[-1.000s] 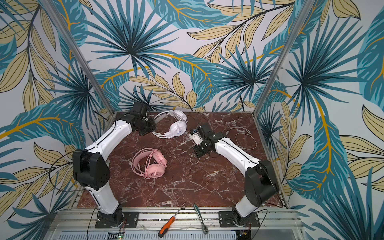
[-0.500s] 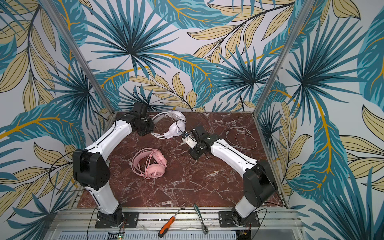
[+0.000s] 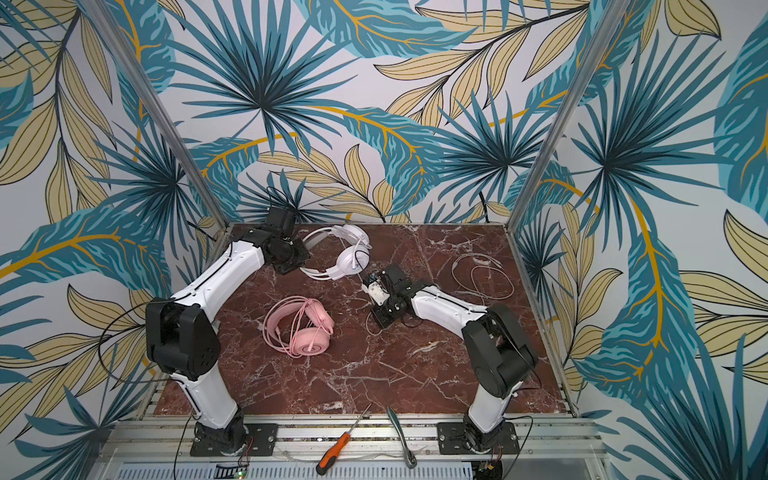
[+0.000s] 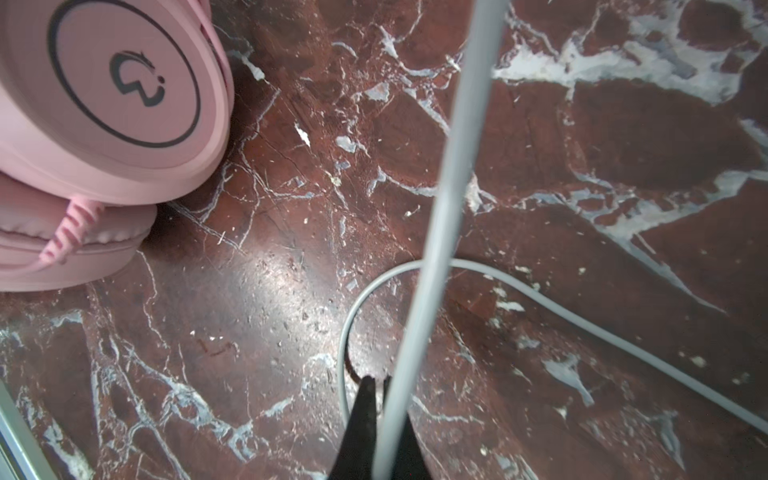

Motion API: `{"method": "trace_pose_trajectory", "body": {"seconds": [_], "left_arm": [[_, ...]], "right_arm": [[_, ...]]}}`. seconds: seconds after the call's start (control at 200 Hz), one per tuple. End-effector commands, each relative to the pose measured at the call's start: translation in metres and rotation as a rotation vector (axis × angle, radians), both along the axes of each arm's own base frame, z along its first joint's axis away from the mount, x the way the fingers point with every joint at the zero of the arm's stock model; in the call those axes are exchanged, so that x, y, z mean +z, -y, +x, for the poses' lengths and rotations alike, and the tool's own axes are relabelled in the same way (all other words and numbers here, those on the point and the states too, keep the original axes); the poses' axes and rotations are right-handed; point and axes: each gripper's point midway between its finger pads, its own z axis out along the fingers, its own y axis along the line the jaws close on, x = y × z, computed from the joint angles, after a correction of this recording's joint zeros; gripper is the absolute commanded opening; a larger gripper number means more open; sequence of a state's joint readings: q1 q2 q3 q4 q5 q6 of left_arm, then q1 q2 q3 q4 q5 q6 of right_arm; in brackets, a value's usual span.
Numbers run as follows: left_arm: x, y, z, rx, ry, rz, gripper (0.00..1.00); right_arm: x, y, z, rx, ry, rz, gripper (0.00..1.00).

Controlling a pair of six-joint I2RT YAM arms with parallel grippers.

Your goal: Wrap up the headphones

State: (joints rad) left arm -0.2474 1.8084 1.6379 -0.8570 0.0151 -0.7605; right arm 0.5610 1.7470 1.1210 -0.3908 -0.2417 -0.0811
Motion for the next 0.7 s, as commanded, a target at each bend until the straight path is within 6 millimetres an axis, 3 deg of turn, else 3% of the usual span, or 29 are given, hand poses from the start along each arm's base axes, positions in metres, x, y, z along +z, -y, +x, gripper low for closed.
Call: {"method": "trace_pose_trajectory", "body": {"seconds": [0.0,0.341,0.696], "left_arm": [[0.03,-0.004,0.009,0.046,0.104,-0.035,0.0],[0.027,-0.001,0.009,0.04,0.093,-0.048,0.0],[0.029,-0.001,0.01,0.037,0.098,-0.049,0.0]], "right_arm": [[-0.012,-0.004,-0.006,-0.017,-0.05,0.028,0.06],[-0.014,-0.003,-0.01,-0.013,-0.075,0.028,0.14],[-0.035,-0.01,-0.003,-0.067,-0.092,0.071,0.24]]}}
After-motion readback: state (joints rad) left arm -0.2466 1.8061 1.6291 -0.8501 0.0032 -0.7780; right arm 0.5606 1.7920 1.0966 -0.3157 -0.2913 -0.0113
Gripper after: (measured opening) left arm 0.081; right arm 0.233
